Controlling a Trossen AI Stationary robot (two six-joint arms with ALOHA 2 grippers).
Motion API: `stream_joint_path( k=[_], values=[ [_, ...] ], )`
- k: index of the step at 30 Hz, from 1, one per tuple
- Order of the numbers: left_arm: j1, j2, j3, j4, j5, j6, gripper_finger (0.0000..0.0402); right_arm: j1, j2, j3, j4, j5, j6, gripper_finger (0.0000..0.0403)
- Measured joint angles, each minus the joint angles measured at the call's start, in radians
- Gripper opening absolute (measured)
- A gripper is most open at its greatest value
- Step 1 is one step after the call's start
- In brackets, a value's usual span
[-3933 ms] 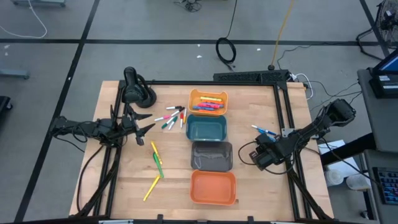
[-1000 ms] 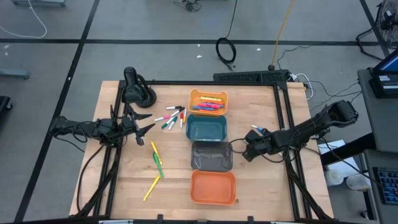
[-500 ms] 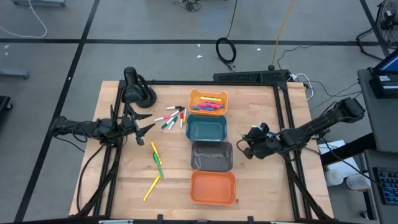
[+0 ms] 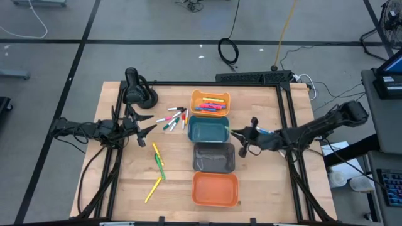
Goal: Pick & Place Markers
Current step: Put the light green thin dry erase marker into the blue bin
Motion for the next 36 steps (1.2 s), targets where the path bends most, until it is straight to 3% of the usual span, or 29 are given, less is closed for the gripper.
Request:
stream_joint_path(
  k=[4,10,17,21,29,36],
  values=[
    [0.000,0.000,0.000,0.000,0.000,0.000,0.0214,-0.074,0.021,-0.016,0.183,-0.137,-0.117,0.0027],
    [0.000,0.000,0.000,0.000,0.000,0.000,0.0214,-0.187,0.105,-0.021,0.406,-0.349,-0.162,0.0023],
    [0.000,0.000,0.000,0.000,0.000,0.000,0.0214,-0.269,0.309,-0.019,0.696,-0.478,-0.189,0.0025],
    [0.000,0.000,0.000,0.000,0.000,0.000,0.0214,-0.301,0.411,0.037,0.760,-0.557,-0.190,0.0025],
    [0.000,0.000,0.000,0.000,0.000,0.000,0.0214,-0.310,0.556,0.222,0.620,-0.602,-0.192,0.0026],
    [0.000,0.000,0.000,0.000,0.000,0.000,0.0214,-0.337,0.565,0.489,0.009,-0.581,-0.182,0.0026]
  ],
)
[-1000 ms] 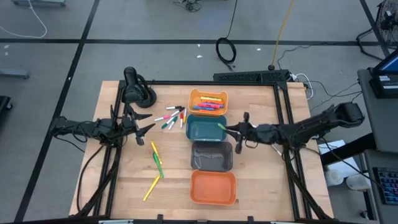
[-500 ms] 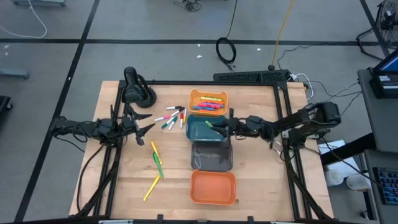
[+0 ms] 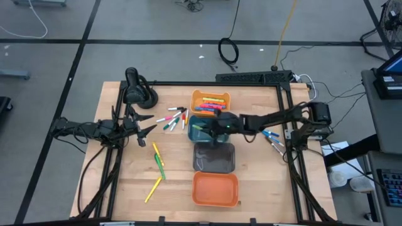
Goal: Pick & Place Markers
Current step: Put the light green thin dry erase marker into the blue bin, then put the brown thin dry erase marker into the blue bin
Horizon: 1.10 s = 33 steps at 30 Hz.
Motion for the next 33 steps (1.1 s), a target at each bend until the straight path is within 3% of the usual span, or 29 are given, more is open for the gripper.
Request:
stream_joint_path(
  k=[4,7,15,33],
  values=[
    [0.000,0.000,0.000,0.000,0.000,0.000,0.0214,-0.005,-0.001,0.102,-0.230,0.031,0.009,0.0026],
    [0.000,0.000,0.000,0.000,0.000,0.000,0.0214,-0.007,-0.002,0.122,-0.306,0.034,0.009,0.0026],
    [0.000,0.000,0.000,0.000,0.000,0.000,0.0214,-0.006,-0.002,0.066,-0.220,0.034,0.019,0.0053],
    [0.000,0.000,0.000,0.000,0.000,0.000,0.0214,-0.004,-0.008,0.048,-0.231,0.034,0.056,0.0100]
  ],
)
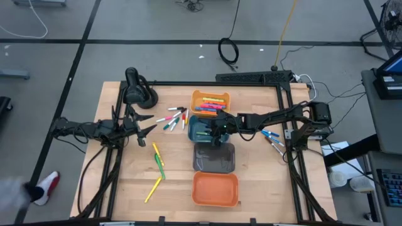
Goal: Pick & Place Markers
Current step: Put the brown thin dry erase marker into the blue bin
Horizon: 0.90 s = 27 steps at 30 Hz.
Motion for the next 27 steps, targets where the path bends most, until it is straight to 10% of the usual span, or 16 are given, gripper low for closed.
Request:
stream_joint_path(
  k=[14,27],
  values=[
    [0.000,0.000,0.000,0.000,0.000,0.000,0.0214,0.100,-0.353,-0.022,-0.746,0.397,0.436,0.0121],
    [0.000,0.000,0.000,0.000,0.000,0.000,0.0214,0.132,-0.550,-0.403,-0.830,0.035,0.861,0.0113]
  ],
)
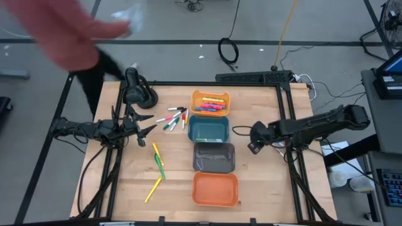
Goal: Pick & Place Markers
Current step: Put the brown thin dry erase marker into the blue bin
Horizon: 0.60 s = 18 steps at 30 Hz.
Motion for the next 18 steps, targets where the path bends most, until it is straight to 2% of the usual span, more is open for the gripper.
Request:
stream_joint_path(
  k=[7,18],
  values=[
    [0.000,0.000,0.000,0.000,0.000,0.000,0.0214,-0.001,-0.027,-0.064,-0.120,-0.012,0.140,0.0100],
    [0.000,0.000,0.000,0.000,0.000,0.000,0.0214,-0.001,-0.029,-0.063,-0.178,-0.013,0.151,0.0095]
  ],
)
